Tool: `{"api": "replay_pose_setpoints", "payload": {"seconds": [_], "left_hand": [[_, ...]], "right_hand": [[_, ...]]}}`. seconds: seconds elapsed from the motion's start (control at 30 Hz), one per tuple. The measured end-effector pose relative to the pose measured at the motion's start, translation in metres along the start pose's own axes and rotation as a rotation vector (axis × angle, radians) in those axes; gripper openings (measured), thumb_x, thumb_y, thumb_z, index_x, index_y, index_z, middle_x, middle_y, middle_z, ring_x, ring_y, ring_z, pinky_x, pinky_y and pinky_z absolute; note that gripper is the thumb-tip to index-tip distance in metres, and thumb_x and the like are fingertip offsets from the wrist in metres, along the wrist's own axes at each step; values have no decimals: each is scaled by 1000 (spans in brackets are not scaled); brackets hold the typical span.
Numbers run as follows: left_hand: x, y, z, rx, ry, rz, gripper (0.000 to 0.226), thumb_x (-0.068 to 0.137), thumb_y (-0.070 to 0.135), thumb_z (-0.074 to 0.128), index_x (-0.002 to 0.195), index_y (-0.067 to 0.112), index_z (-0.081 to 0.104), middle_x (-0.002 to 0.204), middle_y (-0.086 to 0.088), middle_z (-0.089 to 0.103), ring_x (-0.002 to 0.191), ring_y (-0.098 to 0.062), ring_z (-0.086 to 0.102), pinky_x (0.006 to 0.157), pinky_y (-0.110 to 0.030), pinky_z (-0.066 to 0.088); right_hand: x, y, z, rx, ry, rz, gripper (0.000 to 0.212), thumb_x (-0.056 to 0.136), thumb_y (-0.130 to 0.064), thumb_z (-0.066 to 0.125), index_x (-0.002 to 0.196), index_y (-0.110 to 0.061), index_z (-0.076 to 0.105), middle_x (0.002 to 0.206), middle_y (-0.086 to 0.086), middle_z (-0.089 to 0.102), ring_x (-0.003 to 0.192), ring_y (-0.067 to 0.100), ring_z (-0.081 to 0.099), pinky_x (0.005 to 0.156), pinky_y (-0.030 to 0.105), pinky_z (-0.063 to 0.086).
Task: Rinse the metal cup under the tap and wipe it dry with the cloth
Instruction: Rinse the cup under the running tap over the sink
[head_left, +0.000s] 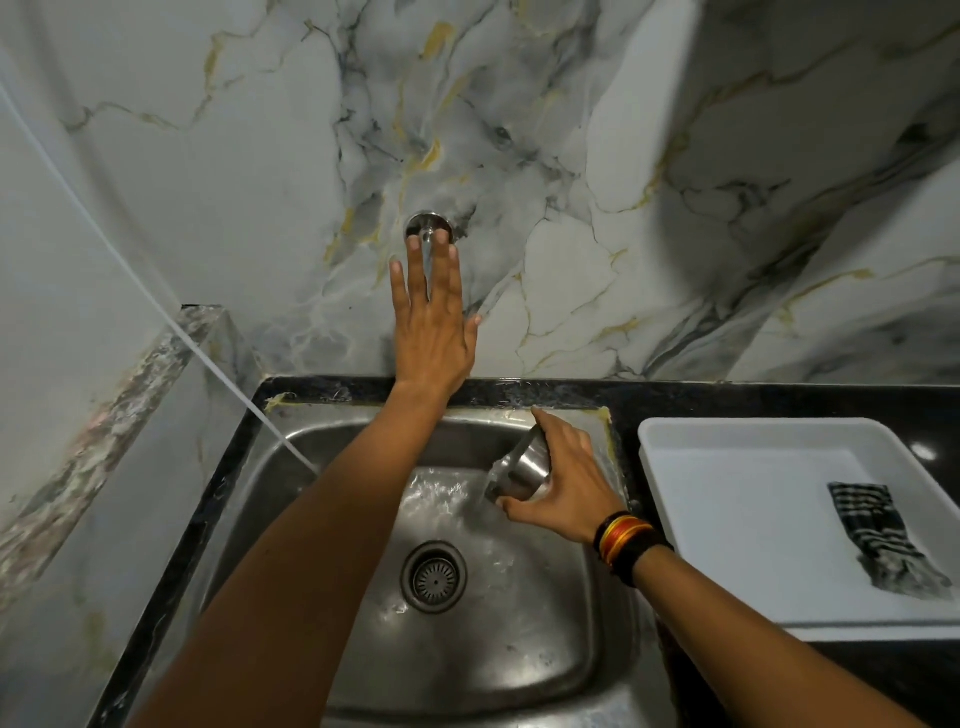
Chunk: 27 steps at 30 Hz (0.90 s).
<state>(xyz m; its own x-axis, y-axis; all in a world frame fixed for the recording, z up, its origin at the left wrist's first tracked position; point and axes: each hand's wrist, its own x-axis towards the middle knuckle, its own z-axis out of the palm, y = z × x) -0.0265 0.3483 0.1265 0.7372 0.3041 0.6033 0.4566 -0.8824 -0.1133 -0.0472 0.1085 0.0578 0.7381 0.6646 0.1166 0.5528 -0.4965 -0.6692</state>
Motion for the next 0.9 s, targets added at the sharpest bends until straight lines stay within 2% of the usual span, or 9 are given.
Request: {"api": "replay_pose_setpoints", "payload": {"seconds": [0.07,0.13,0.23,0.37,0.6,0.7,0.77,0.83,0.9], "left_hand": [[-2,-4,0,-17,1,25,88,110,48,43,171,2,0,181,-23,2,166,-47,2,134,-60,-2],[-2,-7,1,-24,6,52,87,110,47,42,171,2,0,181,-23,2,166,-47,2,135,-61,4],[-3,-10,3,-58,19,79,86,110,47,42,171,1,1,181,-24,2,166,-47,1,136,-61,8],[-3,-11,7,-96,41,89,88,108,47,45,171,2,2,181,-24,1,166,-48,1,136,-61,5],[-2,-7,22,44,87,93,93,108,55,44,171,5,-3,174,-16,-20,164,-44,-2,132,-58,-8],[-1,-8,26,60,91,100,93,108,56,44,172,7,-2,174,-15,-20,166,-44,1,132,-60,-5],[-2,-7,27,43,92,95,94,107,55,46,172,7,-2,173,-15,-26,166,-45,-10,132,-60,-6],[-1,-7,30,42,96,89,95,106,54,47,172,7,-3,171,-15,-34,161,-43,-27,131,-61,-9],[0,-8,28,52,86,81,96,105,55,48,172,7,-2,170,-14,-35,161,-42,-28,130,-62,-10]], "right_hand": [[3,0,2,-4,-39,24,130,61,-60,86,163,-23,14,153,3,38,137,21,36,114,39,37],[7,0,6,36,-43,66,133,59,-60,89,161,-24,13,152,4,40,137,21,39,113,36,39],[13,1,14,36,-24,79,117,57,-60,91,149,-23,28,141,0,44,127,21,48,103,28,44],[20,5,24,34,-54,48,101,59,-57,90,141,-22,42,134,-2,43,121,20,48,104,40,50],[30,8,43,-32,-134,124,123,63,-71,78,163,-32,17,156,-1,40,142,25,34,115,42,38],[31,14,48,-6,-180,216,117,56,-69,82,152,-32,28,132,-5,54,130,25,44,101,42,50],[28,21,51,-32,-191,237,103,55,-66,82,142,-33,37,115,-13,53,120,21,46,88,37,51],[25,25,53,-41,-171,195,96,58,-66,78,141,-36,41,116,-18,52,116,17,44,84,33,48],[25,27,54,-100,-238,162,93,62,-70,72,144,-38,42,129,-12,52,118,18,43,89,35,47]]}}
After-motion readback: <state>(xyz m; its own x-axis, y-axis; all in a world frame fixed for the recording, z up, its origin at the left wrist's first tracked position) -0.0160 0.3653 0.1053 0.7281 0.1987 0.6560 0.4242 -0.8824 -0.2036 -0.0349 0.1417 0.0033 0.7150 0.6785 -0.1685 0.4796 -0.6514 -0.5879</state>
